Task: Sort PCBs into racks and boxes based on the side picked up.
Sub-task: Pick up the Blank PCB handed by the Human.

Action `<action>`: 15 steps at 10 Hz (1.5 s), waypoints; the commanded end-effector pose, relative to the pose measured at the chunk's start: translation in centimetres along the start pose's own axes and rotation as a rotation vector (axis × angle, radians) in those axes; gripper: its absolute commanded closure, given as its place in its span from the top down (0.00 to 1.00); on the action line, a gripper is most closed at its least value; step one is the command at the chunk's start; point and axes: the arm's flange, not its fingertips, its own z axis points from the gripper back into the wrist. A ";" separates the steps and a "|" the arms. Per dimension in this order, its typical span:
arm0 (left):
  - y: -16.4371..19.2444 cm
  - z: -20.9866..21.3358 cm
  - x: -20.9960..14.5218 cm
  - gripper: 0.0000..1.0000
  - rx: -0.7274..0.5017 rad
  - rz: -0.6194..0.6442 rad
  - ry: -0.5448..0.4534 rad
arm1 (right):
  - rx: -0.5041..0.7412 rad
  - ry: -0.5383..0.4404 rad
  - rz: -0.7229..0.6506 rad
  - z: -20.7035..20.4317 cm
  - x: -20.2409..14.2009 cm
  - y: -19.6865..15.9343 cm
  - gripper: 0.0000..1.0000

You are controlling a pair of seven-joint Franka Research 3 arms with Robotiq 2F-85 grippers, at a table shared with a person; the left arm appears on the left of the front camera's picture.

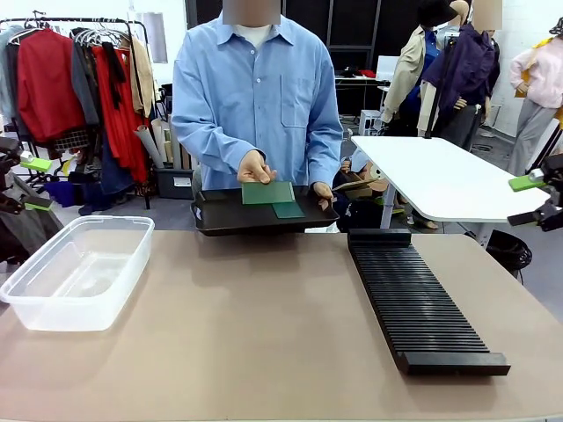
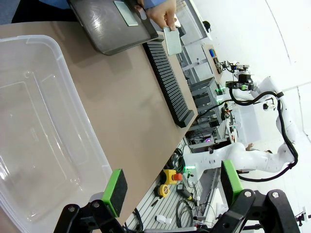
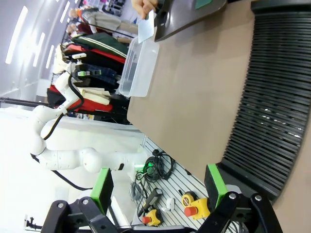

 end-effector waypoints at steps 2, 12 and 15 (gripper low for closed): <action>-0.1 0.1 -0.1 1.00 0.003 -0.002 0.006 | 0.061 -0.030 0.018 -3.8 -0.3 -0.7 1.00; -0.1 0.1 -0.1 1.00 0.003 -0.002 0.006 | 0.140 0.043 0.050 -17.1 5.6 -1.7 1.00; -0.1 0.1 -0.1 1.00 0.003 -0.002 0.006 | 0.191 0.067 0.066 -20.0 9.4 -2.9 1.00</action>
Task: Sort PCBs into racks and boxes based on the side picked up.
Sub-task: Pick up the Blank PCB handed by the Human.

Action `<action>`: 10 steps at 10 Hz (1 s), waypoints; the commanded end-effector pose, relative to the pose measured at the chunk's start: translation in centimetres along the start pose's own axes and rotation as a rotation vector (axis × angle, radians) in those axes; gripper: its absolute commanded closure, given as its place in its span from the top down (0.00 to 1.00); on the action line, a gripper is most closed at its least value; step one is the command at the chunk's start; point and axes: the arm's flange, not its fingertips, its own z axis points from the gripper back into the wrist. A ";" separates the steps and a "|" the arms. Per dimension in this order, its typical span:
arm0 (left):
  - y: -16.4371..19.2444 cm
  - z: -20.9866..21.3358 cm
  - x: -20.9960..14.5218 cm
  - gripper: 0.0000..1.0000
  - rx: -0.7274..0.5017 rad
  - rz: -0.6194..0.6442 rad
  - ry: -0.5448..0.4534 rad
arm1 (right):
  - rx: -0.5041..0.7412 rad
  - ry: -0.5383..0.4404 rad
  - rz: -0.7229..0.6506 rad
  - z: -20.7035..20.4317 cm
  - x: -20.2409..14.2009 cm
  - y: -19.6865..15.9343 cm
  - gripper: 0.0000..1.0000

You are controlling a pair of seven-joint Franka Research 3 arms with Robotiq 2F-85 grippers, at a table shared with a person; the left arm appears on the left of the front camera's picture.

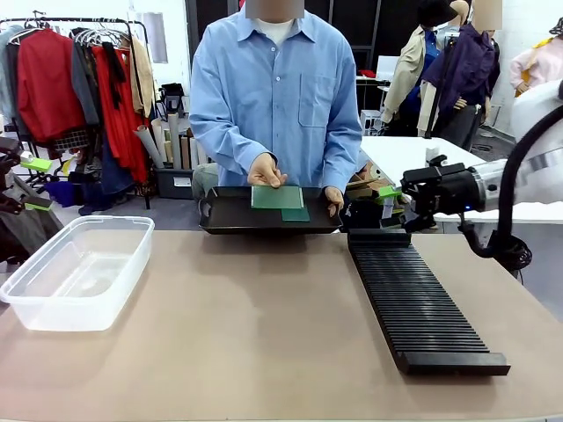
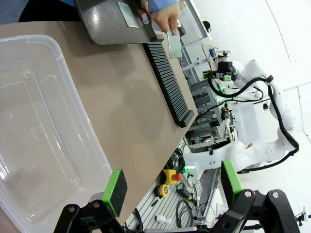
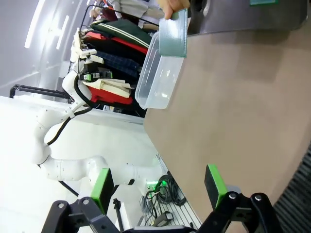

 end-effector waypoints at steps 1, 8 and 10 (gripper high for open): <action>-0.1 0.1 -0.1 1.00 0.003 -0.002 0.005 | 0.051 -0.009 0.030 -1.2 2.9 -1.6 1.00; -0.1 0.1 -0.1 1.00 0.003 -0.002 0.005 | 0.202 -0.055 0.013 -8.6 8.0 -7.4 1.00; -0.1 0.1 -0.1 1.00 0.003 -0.002 0.005 | 0.235 -0.083 0.017 -9.8 9.6 -8.2 1.00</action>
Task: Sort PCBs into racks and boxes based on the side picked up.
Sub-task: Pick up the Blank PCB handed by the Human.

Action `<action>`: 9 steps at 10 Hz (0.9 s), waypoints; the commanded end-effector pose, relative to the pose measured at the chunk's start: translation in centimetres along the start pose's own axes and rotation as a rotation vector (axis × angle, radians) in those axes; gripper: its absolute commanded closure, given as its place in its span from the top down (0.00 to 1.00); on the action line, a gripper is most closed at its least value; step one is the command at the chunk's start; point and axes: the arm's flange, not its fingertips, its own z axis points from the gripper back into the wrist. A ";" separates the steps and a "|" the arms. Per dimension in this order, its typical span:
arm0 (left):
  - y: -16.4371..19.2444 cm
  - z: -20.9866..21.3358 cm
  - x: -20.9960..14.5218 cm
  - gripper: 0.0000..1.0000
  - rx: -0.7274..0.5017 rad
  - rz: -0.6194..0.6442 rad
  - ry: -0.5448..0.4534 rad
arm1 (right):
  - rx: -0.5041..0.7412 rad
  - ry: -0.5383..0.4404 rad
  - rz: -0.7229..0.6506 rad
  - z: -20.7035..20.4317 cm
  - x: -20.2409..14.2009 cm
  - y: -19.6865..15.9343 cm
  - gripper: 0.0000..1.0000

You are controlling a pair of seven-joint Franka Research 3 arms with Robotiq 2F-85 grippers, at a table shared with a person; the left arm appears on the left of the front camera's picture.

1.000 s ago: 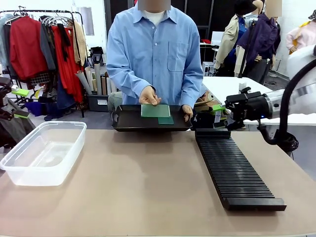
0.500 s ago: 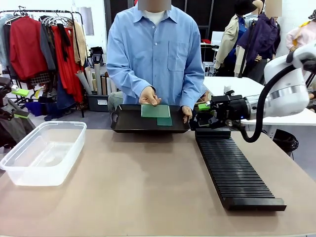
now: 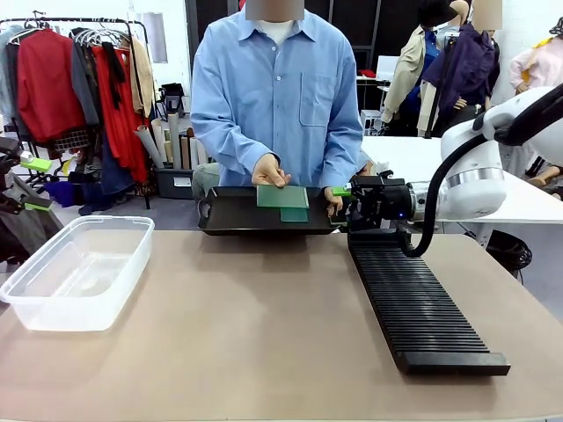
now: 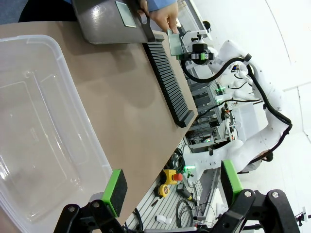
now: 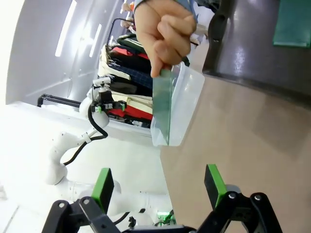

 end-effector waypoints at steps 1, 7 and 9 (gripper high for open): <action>-0.1 0.1 -0.1 1.00 0.002 -0.002 0.006 | 0.046 -0.031 0.049 -1.5 2.0 -0.5 1.00; -0.1 0.1 -0.1 1.00 0.002 -0.002 0.006 | 0.105 0.016 0.001 -6.0 4.2 -2.1 1.00; -0.1 0.1 -0.1 1.00 0.002 -0.002 0.006 | 0.117 0.018 -0.011 -6.7 4.7 -2.5 1.00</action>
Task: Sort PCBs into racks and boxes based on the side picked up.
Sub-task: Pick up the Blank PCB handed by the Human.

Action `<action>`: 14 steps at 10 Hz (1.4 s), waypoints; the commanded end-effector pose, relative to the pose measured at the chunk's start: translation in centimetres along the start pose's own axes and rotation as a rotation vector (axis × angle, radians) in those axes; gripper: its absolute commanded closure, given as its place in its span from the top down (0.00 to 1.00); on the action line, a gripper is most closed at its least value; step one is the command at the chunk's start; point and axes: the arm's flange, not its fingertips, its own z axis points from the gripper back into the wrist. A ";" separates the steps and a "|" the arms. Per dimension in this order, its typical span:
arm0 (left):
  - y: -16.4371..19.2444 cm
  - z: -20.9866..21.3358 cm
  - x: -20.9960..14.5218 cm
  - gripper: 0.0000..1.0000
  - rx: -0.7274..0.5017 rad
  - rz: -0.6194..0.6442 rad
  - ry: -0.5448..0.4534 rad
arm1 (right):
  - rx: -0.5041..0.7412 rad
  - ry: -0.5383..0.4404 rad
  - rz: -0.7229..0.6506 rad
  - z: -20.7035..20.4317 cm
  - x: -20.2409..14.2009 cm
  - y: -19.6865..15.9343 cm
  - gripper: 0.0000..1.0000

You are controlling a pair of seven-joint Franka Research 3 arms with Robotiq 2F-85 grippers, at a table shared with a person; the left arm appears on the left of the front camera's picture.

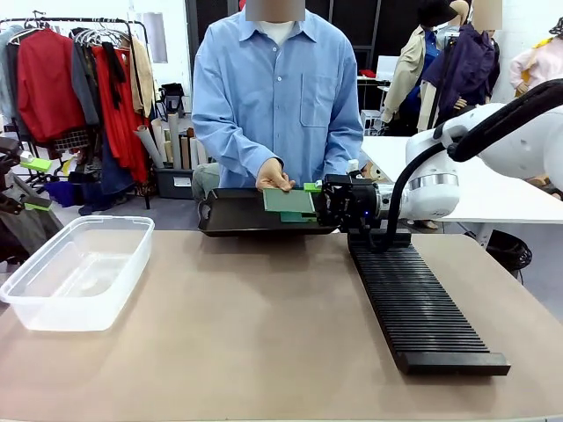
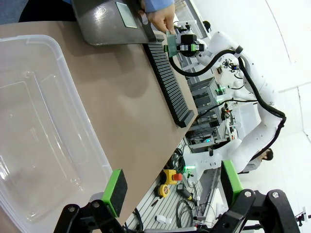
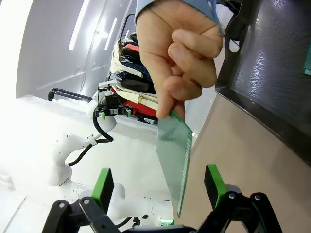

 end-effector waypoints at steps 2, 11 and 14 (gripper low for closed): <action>-0.1 0.1 -0.1 1.00 0.002 -0.002 0.006 | 0.033 -0.009 -0.030 -0.5 2.1 0.3 1.00; -0.1 0.1 -0.1 1.00 0.002 -0.002 0.006 | 0.033 0.036 -0.074 -0.6 2.3 0.6 0.00; -0.1 0.1 -0.1 1.00 0.002 -0.002 0.006 | 0.000 0.049 -0.092 -0.5 2.3 0.6 0.00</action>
